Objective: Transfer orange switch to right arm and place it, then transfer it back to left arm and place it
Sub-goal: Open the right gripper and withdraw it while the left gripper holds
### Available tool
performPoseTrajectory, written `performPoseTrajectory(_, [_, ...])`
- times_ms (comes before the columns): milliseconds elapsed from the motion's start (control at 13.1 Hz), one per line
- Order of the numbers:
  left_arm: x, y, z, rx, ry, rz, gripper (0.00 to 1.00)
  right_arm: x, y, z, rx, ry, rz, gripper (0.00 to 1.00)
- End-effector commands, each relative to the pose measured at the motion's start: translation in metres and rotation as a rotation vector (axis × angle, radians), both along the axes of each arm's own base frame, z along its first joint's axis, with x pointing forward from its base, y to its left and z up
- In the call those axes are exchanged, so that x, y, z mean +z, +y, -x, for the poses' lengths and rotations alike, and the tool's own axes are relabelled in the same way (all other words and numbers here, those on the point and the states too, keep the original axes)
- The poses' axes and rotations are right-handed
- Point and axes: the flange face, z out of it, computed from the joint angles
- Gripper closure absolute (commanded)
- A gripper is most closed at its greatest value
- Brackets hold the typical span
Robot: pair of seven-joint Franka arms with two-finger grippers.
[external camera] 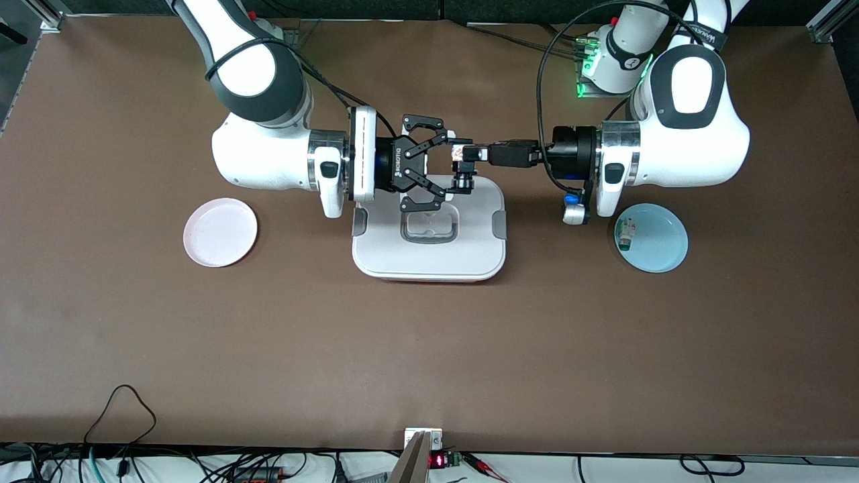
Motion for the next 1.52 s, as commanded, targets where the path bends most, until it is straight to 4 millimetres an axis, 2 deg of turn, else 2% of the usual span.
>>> performPoseTrajectory(0, [0.0015, 0.0004, 0.0043, -0.008, -0.007, -0.012, 0.86, 0.0082, 0.0012, 0.0005, -0.012, -0.029, -0.016, 0.66])
performPoseTrajectory(152, [0.0022, 0.0004, 0.0041, -0.008, -0.009, -0.011, 0.97, 0.0089, 0.0008, 0.0017, -0.010, -0.035, -0.013, 0.64])
performPoseTrajectory(381, [0.0023, 0.0005, 0.0036, -0.008, -0.011, -0.010, 1.00, 0.0090, 0.0000, 0.0016, -0.011, -0.039, -0.013, 0.61])
performPoseTrajectory(533, [0.0036, 0.0012, 0.0032, -0.006, -0.014, -0.010, 1.00, 0.0082, 0.0000, 0.0018, -0.011, -0.039, -0.012, 0.53])
performPoseTrajectory(609, [0.0022, 0.0013, 0.0032, -0.006, -0.009, -0.010, 1.00, 0.0072, -0.0012, 0.0024, -0.011, -0.037, -0.009, 0.43])
performPoseTrajectory(685, [0.0036, 0.0012, 0.0032, -0.006, -0.012, -0.010, 1.00, 0.0087, -0.0022, 0.0029, -0.011, -0.039, -0.010, 0.00])
performPoseTrajectory(1294, [0.0035, 0.0018, 0.0029, -0.010, -0.013, -0.011, 1.00, 0.0142, -0.0038, 0.0054, -0.013, -0.029, -0.011, 0.00])
performPoseTrajectory(1446, [0.0006, 0.0026, 0.0045, -0.045, -0.066, -0.057, 1.00, 0.0118, -0.0058, 0.0045, -0.015, -0.034, -0.007, 0.00])
